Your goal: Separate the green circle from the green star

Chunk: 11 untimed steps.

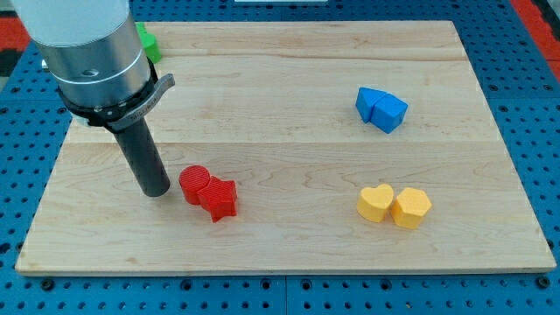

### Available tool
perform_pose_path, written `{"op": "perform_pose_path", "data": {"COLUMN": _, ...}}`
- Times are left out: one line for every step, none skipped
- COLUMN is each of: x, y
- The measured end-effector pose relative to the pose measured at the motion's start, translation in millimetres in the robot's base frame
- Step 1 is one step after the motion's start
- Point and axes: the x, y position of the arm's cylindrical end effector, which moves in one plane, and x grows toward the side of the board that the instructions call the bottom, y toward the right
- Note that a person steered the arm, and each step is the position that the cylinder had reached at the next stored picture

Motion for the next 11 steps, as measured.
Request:
{"op": "perform_pose_path", "data": {"x": -11.6, "y": -0.8}}
{"op": "perform_pose_path", "data": {"x": -105.6, "y": -11.0}}
{"op": "perform_pose_path", "data": {"x": -162.9, "y": -43.9}}
{"op": "perform_pose_path", "data": {"x": -209.9, "y": -100.4}}
{"op": "perform_pose_path", "data": {"x": -221.3, "y": -114.8}}
{"op": "perform_pose_path", "data": {"x": -221.3, "y": -114.8}}
{"op": "perform_pose_path", "data": {"x": -221.2, "y": -114.8}}
{"op": "perform_pose_path", "data": {"x": -221.3, "y": -142.8}}
{"op": "perform_pose_path", "data": {"x": -220.8, "y": -150.8}}
{"op": "perform_pose_path", "data": {"x": -231.5, "y": -107.4}}
{"op": "perform_pose_path", "data": {"x": -247.4, "y": -110.2}}
